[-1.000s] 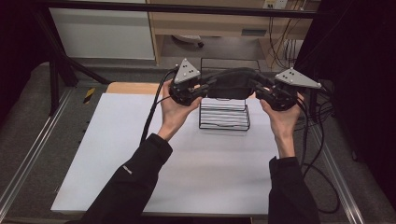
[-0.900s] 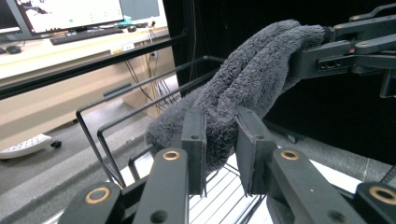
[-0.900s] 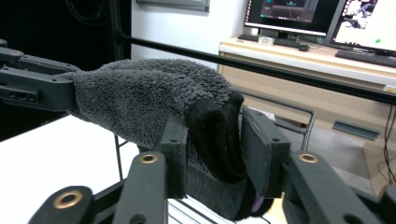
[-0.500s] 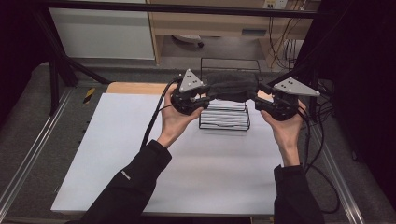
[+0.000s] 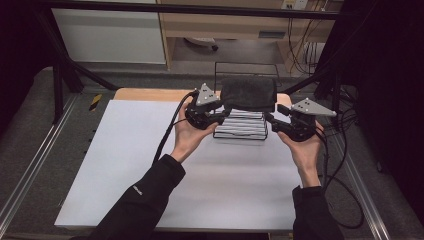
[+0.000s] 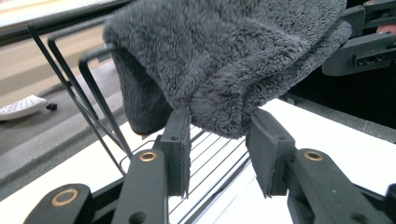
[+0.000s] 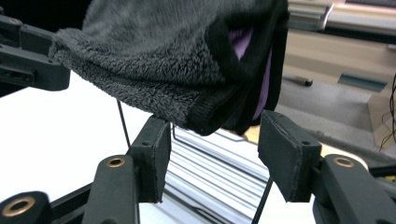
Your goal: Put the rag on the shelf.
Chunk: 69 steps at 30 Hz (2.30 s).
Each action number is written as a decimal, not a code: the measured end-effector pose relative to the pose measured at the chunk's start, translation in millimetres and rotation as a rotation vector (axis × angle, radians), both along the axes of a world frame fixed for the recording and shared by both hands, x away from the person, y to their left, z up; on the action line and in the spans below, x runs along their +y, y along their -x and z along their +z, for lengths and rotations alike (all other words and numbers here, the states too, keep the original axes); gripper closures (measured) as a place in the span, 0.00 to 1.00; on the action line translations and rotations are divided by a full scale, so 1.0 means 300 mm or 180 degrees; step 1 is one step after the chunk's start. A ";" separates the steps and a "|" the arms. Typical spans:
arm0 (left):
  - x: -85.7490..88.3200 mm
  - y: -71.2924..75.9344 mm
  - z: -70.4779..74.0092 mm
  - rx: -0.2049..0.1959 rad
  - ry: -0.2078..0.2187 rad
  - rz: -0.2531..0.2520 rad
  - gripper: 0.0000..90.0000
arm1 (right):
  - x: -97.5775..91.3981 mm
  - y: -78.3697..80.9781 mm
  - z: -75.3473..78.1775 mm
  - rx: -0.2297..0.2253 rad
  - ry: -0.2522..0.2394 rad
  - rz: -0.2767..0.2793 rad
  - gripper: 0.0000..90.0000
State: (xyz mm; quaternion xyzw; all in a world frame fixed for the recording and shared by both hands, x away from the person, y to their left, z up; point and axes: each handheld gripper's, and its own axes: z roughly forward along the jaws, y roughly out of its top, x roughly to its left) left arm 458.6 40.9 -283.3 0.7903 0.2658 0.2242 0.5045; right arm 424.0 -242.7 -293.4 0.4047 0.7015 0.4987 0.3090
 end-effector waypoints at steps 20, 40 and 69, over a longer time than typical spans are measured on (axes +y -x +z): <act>0.006 -0.025 -0.126 0.0449 -0.0118 0.0049 0.47 | -0.010 -0.038 -0.153 0.0235 -0.0031 -0.0030 0.20; 0.269 0.115 -0.209 0.0671 -0.0122 0.0052 0.12 | 0.039 0.094 -0.132 0.0424 -0.0221 0.0349 0.02; 0.683 0.325 -0.447 0.0715 -0.0180 0.0488 0.09 | 0.035 0.195 -0.405 0.0822 -0.0008 0.0737 0.01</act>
